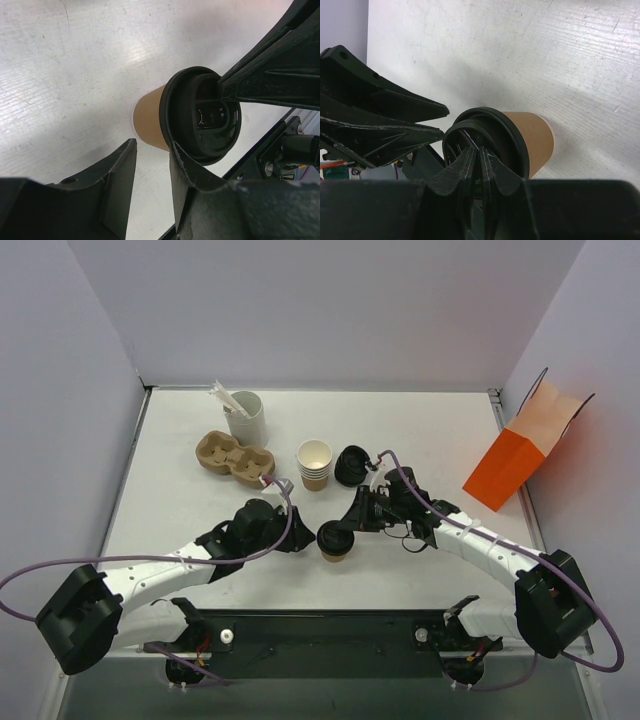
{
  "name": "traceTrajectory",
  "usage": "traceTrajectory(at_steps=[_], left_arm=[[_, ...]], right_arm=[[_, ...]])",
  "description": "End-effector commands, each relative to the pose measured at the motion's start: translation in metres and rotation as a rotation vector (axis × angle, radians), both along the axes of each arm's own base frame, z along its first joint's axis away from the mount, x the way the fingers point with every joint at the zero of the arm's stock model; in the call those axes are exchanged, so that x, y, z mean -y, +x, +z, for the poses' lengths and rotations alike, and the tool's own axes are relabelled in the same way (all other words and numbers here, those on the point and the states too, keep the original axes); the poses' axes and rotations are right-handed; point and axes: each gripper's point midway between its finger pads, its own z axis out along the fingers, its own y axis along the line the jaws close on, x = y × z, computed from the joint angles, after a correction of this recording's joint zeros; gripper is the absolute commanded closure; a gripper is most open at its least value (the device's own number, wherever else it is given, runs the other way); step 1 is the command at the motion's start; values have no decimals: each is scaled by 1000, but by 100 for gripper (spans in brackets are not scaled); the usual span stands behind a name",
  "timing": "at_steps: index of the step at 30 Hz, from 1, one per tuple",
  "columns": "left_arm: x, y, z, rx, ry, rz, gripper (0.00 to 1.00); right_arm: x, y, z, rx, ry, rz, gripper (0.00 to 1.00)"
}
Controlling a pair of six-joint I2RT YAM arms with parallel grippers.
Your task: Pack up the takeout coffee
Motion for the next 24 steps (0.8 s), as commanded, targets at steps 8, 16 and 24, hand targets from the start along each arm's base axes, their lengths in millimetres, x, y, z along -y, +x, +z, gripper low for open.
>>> traceTrajectory(at_steps=[8, 16, 24], left_arm=[[13, 7, 2, -1, -103, -2, 60], [6, 8, 21, 24, -132, 26, 60], [13, 4, 8, -23, -144, 3, 60]], right_arm=[[11, -8, -30, -43, -68, -17, 89], [11, -8, -30, -42, -70, -20, 89], [10, -7, -28, -39, -70, -21, 89]])
